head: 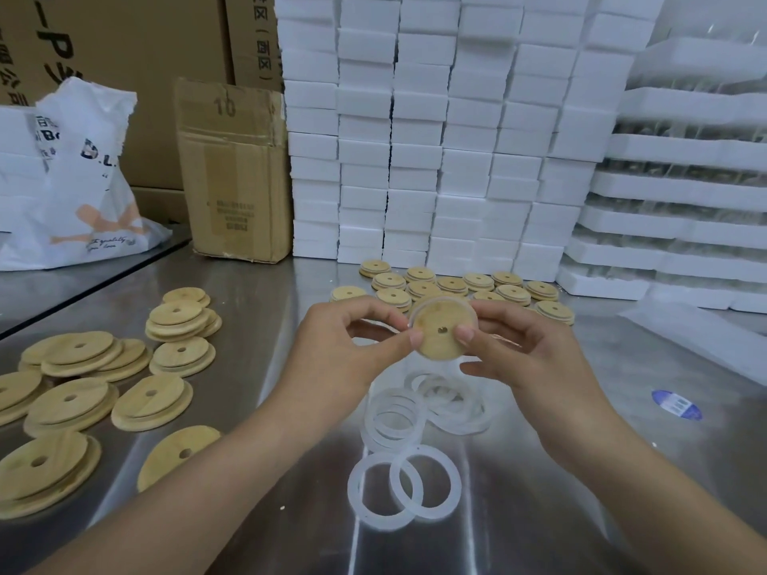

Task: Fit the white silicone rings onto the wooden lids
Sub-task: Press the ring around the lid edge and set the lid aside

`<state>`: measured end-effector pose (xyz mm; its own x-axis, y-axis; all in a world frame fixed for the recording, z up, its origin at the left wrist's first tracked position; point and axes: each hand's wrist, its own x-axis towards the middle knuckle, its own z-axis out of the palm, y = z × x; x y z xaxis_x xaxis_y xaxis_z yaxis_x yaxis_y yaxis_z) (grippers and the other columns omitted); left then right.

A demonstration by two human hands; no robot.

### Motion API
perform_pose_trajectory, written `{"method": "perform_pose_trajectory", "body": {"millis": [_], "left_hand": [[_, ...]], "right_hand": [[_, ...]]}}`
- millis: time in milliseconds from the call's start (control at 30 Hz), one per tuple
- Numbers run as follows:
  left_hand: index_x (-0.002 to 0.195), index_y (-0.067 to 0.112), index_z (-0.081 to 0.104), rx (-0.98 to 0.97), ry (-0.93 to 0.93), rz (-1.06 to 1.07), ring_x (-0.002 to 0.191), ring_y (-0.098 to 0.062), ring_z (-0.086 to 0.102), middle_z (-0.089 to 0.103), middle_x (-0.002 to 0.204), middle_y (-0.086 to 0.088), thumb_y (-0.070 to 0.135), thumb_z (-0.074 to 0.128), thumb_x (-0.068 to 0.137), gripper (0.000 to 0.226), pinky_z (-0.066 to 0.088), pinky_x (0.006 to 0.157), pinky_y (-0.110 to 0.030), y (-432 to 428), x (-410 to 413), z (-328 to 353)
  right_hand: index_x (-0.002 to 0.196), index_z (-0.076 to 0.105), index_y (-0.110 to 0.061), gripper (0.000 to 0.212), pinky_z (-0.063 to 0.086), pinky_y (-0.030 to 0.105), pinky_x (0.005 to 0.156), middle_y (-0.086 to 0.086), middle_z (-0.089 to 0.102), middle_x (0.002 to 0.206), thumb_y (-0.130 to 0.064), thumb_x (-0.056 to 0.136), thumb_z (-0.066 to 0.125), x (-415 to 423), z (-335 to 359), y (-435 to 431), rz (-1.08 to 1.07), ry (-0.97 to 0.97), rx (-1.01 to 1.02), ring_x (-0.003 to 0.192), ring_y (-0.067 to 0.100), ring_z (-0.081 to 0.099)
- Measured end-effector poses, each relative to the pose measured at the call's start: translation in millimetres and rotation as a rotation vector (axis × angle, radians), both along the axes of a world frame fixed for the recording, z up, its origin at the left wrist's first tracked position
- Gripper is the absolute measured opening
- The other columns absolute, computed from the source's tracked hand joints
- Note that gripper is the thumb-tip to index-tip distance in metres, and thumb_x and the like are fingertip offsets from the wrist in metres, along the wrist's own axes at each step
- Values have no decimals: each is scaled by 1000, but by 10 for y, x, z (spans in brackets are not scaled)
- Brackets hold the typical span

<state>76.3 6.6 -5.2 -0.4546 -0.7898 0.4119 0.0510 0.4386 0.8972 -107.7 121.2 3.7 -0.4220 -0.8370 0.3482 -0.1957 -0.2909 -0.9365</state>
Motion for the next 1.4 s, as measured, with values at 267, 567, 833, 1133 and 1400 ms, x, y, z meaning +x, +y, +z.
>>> {"method": "perform_pose_trajectory", "body": {"millis": [267, 567, 833, 1133, 1400], "left_hand": [[82, 25, 81, 88, 97, -20, 73, -5, 72, 81, 92, 10, 20, 93, 82, 13, 52, 64, -15, 30, -19, 33], [85, 20, 83, 176, 77, -29, 77, -7, 71, 82, 86, 4, 25, 90, 84, 10, 55, 64, -18, 31, 4, 57], [84, 20, 80, 172, 0, -69, 84, -7, 73, 80, 92, 1, 26, 83, 91, 9, 55, 64, -20, -7, 49, 95], [88, 13, 77, -17, -109, -75, 81, -10, 77, 77, 87, 6, 14, 71, 101, 15, 55, 57, -22, -81, 66, 108], [91, 8, 62, 84, -64, 144, 71, -11, 75, 69, 84, 1, 18, 45, 110, 28, 50, 56, -30, -187, 103, 106]], "right_hand": [[114, 78, -16, 30, 65, 29, 76, 7, 81, 107, -25, 85, 80, 22, 15, 3, 33, -115, 0, 102, 23, 78], [110, 80, -21, 26, 65, 30, 77, 7, 81, 107, -27, 84, 81, 62, 16, 8, 46, -82, -6, 102, 22, 78], [105, 80, -26, 25, 64, 28, 78, 2, 81, 105, -33, 81, 80, 56, 50, 26, 39, 40, -7, 97, 19, 78], [102, 80, -33, 22, 62, 26, 77, -2, 81, 103, -35, 80, 81, 37, 92, 48, 44, 96, 2, 94, 13, 77], [103, 80, -25, 25, 61, 23, 73, 1, 82, 101, -34, 80, 80, 4, 90, 48, 34, 33, 16, 93, 13, 77]]}}
